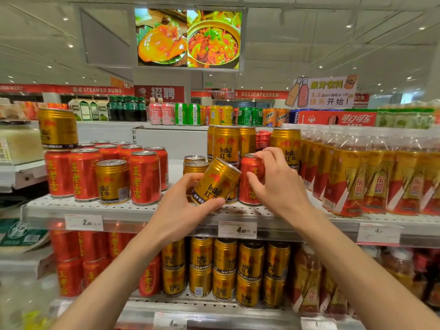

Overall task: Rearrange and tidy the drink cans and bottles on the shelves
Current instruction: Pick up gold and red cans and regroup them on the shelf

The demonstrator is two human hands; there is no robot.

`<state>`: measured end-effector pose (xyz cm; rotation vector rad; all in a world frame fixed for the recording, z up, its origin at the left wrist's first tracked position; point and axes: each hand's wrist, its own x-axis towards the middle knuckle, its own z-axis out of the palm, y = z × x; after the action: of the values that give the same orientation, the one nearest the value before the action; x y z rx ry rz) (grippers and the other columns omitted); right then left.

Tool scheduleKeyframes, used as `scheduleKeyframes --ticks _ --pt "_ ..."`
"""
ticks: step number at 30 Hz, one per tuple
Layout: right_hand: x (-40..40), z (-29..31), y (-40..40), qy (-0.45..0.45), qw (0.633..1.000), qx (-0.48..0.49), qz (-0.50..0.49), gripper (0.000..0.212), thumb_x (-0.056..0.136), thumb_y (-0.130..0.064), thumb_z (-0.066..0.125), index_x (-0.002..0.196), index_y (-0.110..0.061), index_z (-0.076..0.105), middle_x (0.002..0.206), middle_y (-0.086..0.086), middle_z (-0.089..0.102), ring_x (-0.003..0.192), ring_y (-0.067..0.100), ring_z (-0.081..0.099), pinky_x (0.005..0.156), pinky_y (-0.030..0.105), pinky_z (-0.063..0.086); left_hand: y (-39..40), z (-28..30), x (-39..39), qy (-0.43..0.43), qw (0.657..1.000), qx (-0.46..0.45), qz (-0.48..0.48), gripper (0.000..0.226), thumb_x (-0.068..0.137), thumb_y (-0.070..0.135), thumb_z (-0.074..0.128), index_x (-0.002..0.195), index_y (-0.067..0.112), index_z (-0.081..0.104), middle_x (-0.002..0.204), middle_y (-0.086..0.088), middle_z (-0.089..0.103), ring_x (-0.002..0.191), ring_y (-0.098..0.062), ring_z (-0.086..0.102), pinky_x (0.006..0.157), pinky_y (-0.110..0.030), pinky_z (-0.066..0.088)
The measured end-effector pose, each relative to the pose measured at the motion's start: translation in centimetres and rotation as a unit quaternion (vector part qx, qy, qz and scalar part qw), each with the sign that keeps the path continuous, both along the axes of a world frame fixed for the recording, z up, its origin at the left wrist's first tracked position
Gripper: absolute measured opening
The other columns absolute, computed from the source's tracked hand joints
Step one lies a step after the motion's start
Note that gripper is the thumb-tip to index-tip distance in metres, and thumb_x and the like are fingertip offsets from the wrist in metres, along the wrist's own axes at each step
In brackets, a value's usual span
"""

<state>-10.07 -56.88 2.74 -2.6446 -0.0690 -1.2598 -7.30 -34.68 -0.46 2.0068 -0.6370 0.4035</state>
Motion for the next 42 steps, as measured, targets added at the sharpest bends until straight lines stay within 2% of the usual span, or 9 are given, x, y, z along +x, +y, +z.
scheduleKeyframes --ticks 5,10,13,16,24,30,33,38,42 --pt "-0.2 0.7 0.1 -0.008 1.0 0.023 0.014 0.035 0.092 -0.045 0.065 0.107 -0.021 0.045 0.111 -0.001 0.052 0.076 0.025 0.063 0.058 0.034 0.048 0.5 -0.6 0.2 0.0 1.0 -0.008 0.016 0.067 0.076 0.055 0.083 0.133 0.038 0.052 0.13 0.017 0.06 0.122 -0.003 0.055 0.097 -0.022 0.039" --pt "-0.8 0.6 0.3 0.003 1.0 0.02 0.018 0.044 0.087 -0.054 0.067 0.098 -0.024 0.037 0.098 -0.004 0.058 0.078 0.021 0.06 0.057 0.028 0.043 0.7 -1.0 0.1 -0.005 1.0 -0.005 0.023 0.075 0.072 0.058 0.085 0.135 0.036 0.051 0.131 0.013 0.062 0.121 -0.006 0.058 0.104 -0.032 0.047" --pt "-0.8 0.6 0.0 -0.009 0.998 0.039 0.04 0.045 0.086 -0.054 0.069 0.097 -0.024 0.038 0.094 -0.005 0.059 0.076 0.02 0.059 0.052 0.022 0.036 0.4 -1.1 -0.2 -0.017 1.0 -0.001 0.014 0.077 0.074 0.055 0.084 0.139 0.038 0.047 0.126 0.015 0.061 0.115 0.0 0.057 0.093 -0.018 0.045" --pt "-1.5 0.7 -1.0 -0.017 0.988 0.125 0.092 0.045 0.085 -0.053 0.07 0.098 -0.022 0.04 0.095 -0.003 0.063 0.079 0.021 0.065 0.056 0.03 0.051 -0.2 -1.0 -0.6 -0.035 0.999 -0.002 0.007 0.071 0.076 0.05 0.084 0.135 0.046 0.044 0.117 0.02 0.061 0.107 0.011 0.056 0.083 -0.009 0.04" --pt "-6.3 2.0 -4.8 -0.019 0.969 0.215 0.121 0.048 0.081 -0.053 0.073 0.102 -0.019 0.047 0.098 -0.012 0.058 0.082 0.004 0.058 0.065 0.021 0.05 -5.0 -1.0 -0.8 -0.085 0.996 0.0 0.032 0.074 0.073 0.057 0.084 0.134 0.036 0.047 0.123 0.01 0.063 0.115 -0.011 0.059 0.097 -0.032 0.048" --pt "-8.4 0.8 -7.0 0.006 0.964 0.24 0.111 0.047 0.076 -0.055 0.074 0.097 -0.024 0.047 0.1 -0.01 0.062 0.086 0.011 0.061 0.069 0.031 0.055 -8.9 -1.6 -0.3 -0.094 0.994 0.013 0.054 0.078 0.074 0.058 0.084 0.136 0.023 0.051 0.122 0.01 0.051 0.106 -0.008 0.057 0.084 -0.019 0.047" --pt "-8.6 0.3 -7.5 0.015 0.963 0.244 0.111 0.047 0.075 -0.054 0.076 0.098 -0.024 0.048 0.102 -0.008 0.064 0.084 0.011 0.062 0.066 0.026 0.053 -9.8 -2.2 0.2 -0.1 0.992 0.028 0.07 0.084 0.071 0.068 0.079 0.136 0.021 0.054 0.121 0.006 0.051 0.107 -0.013 0.06 0.093 -0.038 0.057" --pt "-8.5 0.2 -7.5 0.012 0.964 0.238 0.117 0.046 0.077 -0.053 0.076 0.099 -0.024 0.047 0.099 -0.011 0.063 0.079 0.003 0.06 0.06 0.017 0.048 -10.3 -2.4 0.7 -0.162 0.979 0.071 0.1 0.109 0.073 0.074 0.072 0.158 0.025 0.025 0.133 -0.002 0.057 0.113 -0.021 0.064 0.094 -0.046 0.058" --pt "-8.4 0.3 -7.4 0.021 0.961 0.24 0.134 0.045 0.078 -0.051 0.076 0.099 -0.023 0.047 0.1 -0.012 0.063 0.079 0.001 0.06 0.059 0.009 0.047 -9.1 -2.4 0.8 -0.199 0.973 0.088 0.073 0.1 0.077 0.076 0.057 0.16 0.03 0.024 0.119 -0.001 0.05 0.085 -0.012 0.061 0.081 -0.04 0.062"
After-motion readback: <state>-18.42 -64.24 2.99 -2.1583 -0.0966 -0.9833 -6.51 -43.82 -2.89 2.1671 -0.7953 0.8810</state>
